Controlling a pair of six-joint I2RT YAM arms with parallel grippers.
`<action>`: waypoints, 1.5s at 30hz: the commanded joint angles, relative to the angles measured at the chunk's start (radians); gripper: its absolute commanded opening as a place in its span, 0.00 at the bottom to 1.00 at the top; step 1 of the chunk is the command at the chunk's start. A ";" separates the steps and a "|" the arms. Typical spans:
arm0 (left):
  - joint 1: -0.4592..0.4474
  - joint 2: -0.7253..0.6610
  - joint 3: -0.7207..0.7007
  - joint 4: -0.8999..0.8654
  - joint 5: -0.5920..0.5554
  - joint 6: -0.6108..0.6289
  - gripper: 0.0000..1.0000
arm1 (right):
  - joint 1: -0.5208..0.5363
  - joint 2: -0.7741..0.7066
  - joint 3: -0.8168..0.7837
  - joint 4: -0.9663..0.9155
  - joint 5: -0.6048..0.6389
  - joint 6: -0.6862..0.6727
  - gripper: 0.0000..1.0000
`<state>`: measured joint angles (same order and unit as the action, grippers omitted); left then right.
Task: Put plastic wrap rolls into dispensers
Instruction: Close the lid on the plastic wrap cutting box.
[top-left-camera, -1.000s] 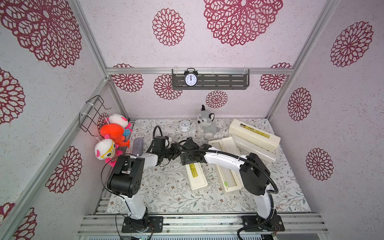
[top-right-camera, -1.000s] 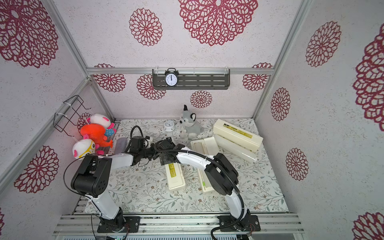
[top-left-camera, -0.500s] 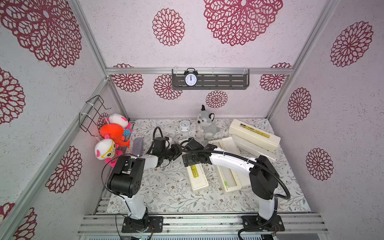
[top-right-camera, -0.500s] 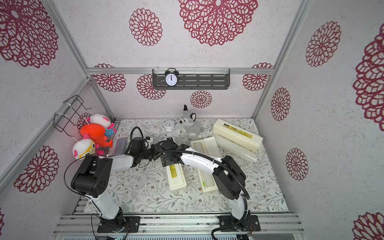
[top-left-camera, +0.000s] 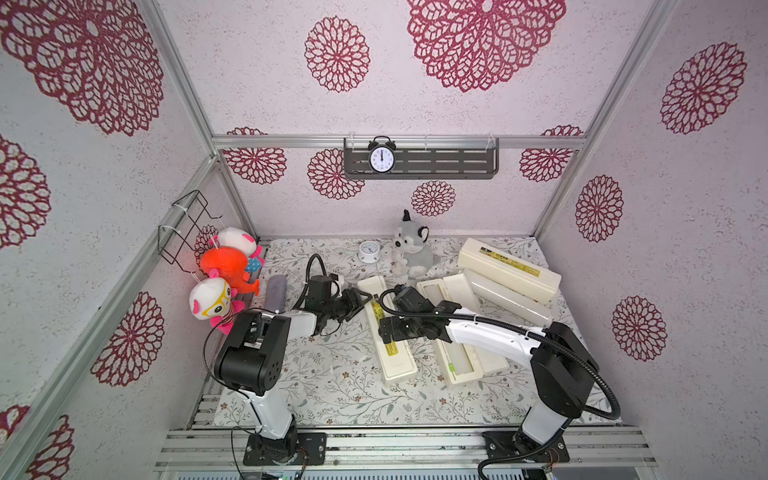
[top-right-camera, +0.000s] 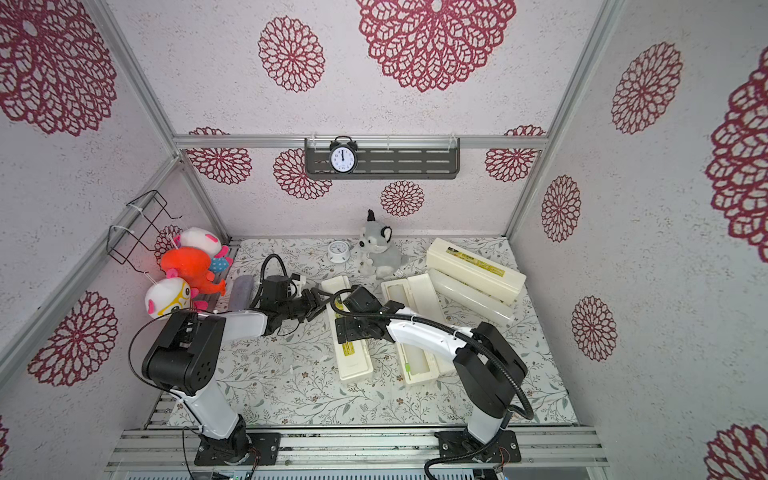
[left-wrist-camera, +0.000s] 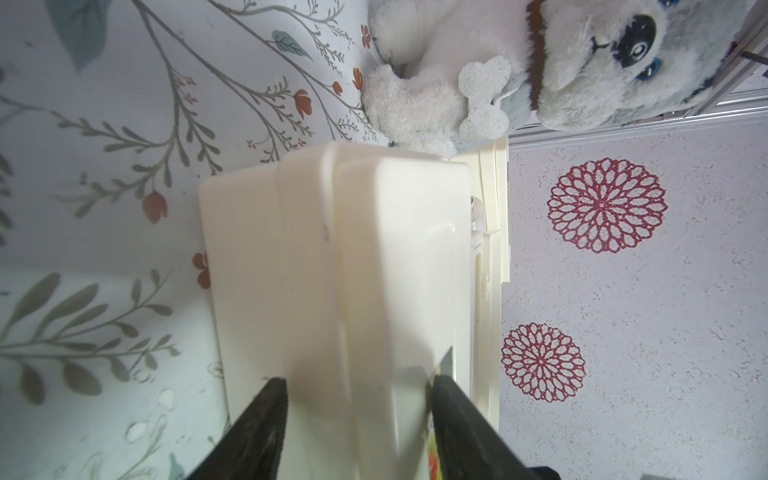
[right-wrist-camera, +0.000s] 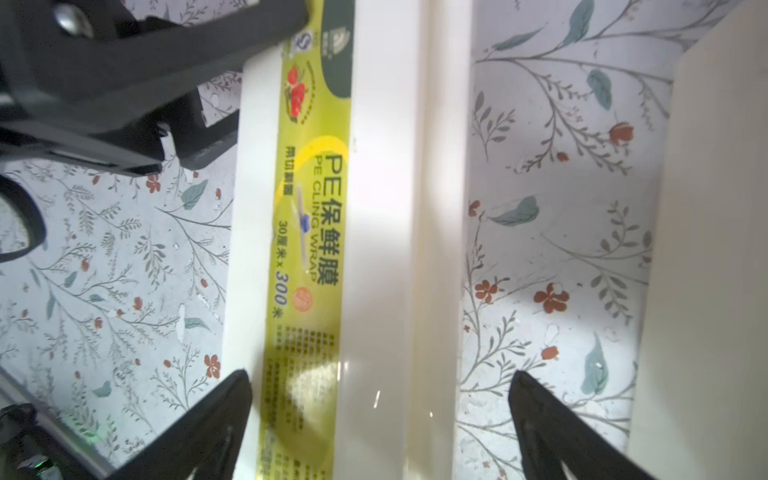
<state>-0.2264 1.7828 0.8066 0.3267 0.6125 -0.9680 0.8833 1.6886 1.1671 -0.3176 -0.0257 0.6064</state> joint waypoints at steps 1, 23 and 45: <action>-0.037 0.015 -0.029 -0.191 -0.023 0.042 0.59 | -0.016 -0.023 -0.093 0.055 -0.108 0.048 0.94; -0.273 -0.212 -0.324 -0.140 0.171 -0.130 0.60 | -0.040 -0.058 -0.246 0.232 -0.260 0.121 0.86; -0.326 -0.214 -0.384 -0.321 0.104 -0.074 0.64 | -0.040 -0.250 -0.386 0.264 -0.303 0.163 0.93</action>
<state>-0.5056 1.4895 0.4881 0.2455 0.7013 -1.0863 0.8352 1.4811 0.7933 -0.0586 -0.3504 0.7460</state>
